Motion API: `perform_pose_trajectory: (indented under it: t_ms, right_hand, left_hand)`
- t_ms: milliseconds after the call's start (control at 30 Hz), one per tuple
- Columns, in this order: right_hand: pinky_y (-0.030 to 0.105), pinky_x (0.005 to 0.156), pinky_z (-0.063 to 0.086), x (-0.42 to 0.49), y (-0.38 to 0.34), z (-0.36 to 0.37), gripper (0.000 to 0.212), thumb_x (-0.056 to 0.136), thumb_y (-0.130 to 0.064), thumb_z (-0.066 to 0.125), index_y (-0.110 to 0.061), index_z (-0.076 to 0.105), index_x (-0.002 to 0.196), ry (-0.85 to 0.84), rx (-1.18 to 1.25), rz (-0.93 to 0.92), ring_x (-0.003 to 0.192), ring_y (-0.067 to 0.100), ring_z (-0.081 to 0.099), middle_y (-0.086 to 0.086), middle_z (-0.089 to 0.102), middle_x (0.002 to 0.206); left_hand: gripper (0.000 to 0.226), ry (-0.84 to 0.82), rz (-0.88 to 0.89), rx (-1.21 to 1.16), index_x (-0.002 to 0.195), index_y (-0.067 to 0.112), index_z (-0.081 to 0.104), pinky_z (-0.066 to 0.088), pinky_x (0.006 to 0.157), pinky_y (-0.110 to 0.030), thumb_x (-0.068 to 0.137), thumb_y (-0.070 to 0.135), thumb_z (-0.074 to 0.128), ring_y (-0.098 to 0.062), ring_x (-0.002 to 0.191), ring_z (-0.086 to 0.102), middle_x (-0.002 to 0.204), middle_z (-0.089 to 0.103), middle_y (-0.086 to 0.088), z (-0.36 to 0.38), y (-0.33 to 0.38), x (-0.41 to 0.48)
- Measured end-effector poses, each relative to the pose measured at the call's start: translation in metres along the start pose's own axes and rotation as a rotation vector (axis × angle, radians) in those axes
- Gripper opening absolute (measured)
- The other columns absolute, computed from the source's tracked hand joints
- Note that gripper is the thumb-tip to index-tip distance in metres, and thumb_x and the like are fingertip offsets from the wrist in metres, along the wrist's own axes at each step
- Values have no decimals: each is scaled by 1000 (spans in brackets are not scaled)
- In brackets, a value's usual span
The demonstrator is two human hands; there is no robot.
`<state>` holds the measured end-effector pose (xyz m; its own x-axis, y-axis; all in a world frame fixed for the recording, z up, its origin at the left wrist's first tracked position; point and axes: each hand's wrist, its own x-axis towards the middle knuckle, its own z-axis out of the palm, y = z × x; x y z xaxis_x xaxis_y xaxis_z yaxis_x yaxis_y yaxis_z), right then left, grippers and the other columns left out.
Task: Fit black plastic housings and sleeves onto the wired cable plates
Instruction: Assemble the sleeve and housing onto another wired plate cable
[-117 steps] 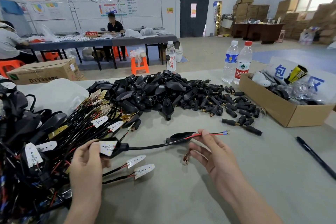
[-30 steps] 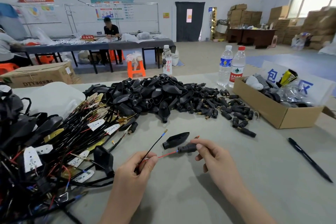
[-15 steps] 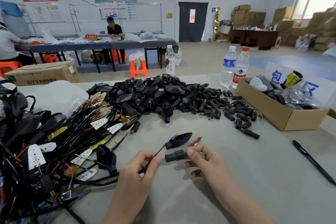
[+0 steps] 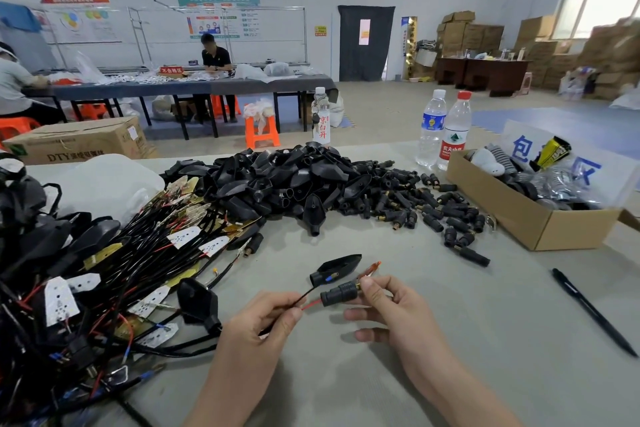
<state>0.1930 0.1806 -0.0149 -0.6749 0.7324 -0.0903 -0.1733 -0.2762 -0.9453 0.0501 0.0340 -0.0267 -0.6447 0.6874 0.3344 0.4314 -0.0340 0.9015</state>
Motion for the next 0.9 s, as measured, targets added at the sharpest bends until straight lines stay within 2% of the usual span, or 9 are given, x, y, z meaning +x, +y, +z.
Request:
perform_pose_trajectory:
  t_ms: [133,300,400,467,533,600,667,833,900]
  right_hand:
    - [31,54,57,-1,0,1,33,79,-37,72,-10,64,96,-53,-10,15,82,28,74,17,75,98]
    - [31,56,57,-5,0,5,37,79,-39,72,-9,62,98,-123,-81,18,82,28,74,11,76,94]
    - [31,55,57,-5,0,6,33,81,-35,70,-8,61,97,-92,-64,16,80,28,74,14,76,92]
    - [31,55,57,-5,-1,5,25,87,-30,67,-7,62,96,-74,-50,20,78,26,74,15,75,91]
    - [31,54,56,-4,-1,5,18,91,-26,64,-8,63,93,-58,-37,31,76,24,73,15,76,89]
    - [31,54,57,-3,-1,4,17,93,-25,62,-8,63,92,-52,-41,44,76,23,73,14,76,88]
    - [32,55,57,-2,-1,4,18,94,-25,61,-8,63,90,-51,-45,53,76,23,73,14,76,86]
    - [27,53,55,0,-2,5,17,96,-22,59,-9,63,86,-55,-26,50,72,20,73,11,76,85]
    - [25,52,54,0,-1,6,16,96,-22,59,-9,62,86,-59,-24,44,72,20,73,9,76,83]
  left_hand:
    - [29,30,-19,-22,87,29,76,56,80,-20,86,1,72,-8,84,71,92,76,5,3,0,-1]
    - [28,14,-30,-37,84,29,77,55,80,-19,85,2,72,-9,85,72,89,77,3,6,5,-3]
    - [19,7,-56,-155,90,38,77,53,77,-14,81,22,72,-8,89,72,92,78,5,4,12,-3]
    - [15,-1,-68,-218,93,34,77,55,80,-22,82,36,68,-11,90,72,91,77,1,-1,13,-3]
    - [34,-41,-66,-249,89,21,77,49,82,-26,90,53,63,-13,85,68,86,74,0,-4,12,-4]
    - [64,-69,-78,-253,82,14,74,42,74,-23,80,76,58,-16,77,56,77,67,-3,-5,9,-5]
    - [76,-63,-101,-259,76,11,72,36,69,-27,70,85,57,-18,76,49,73,57,-10,-6,9,-5]
    - [53,43,-172,-375,77,10,74,47,82,-27,75,63,70,-11,76,64,81,72,-11,-1,17,1]
    - [46,106,-180,-370,73,9,72,47,74,-22,72,55,66,-7,65,60,70,69,-7,2,20,3]
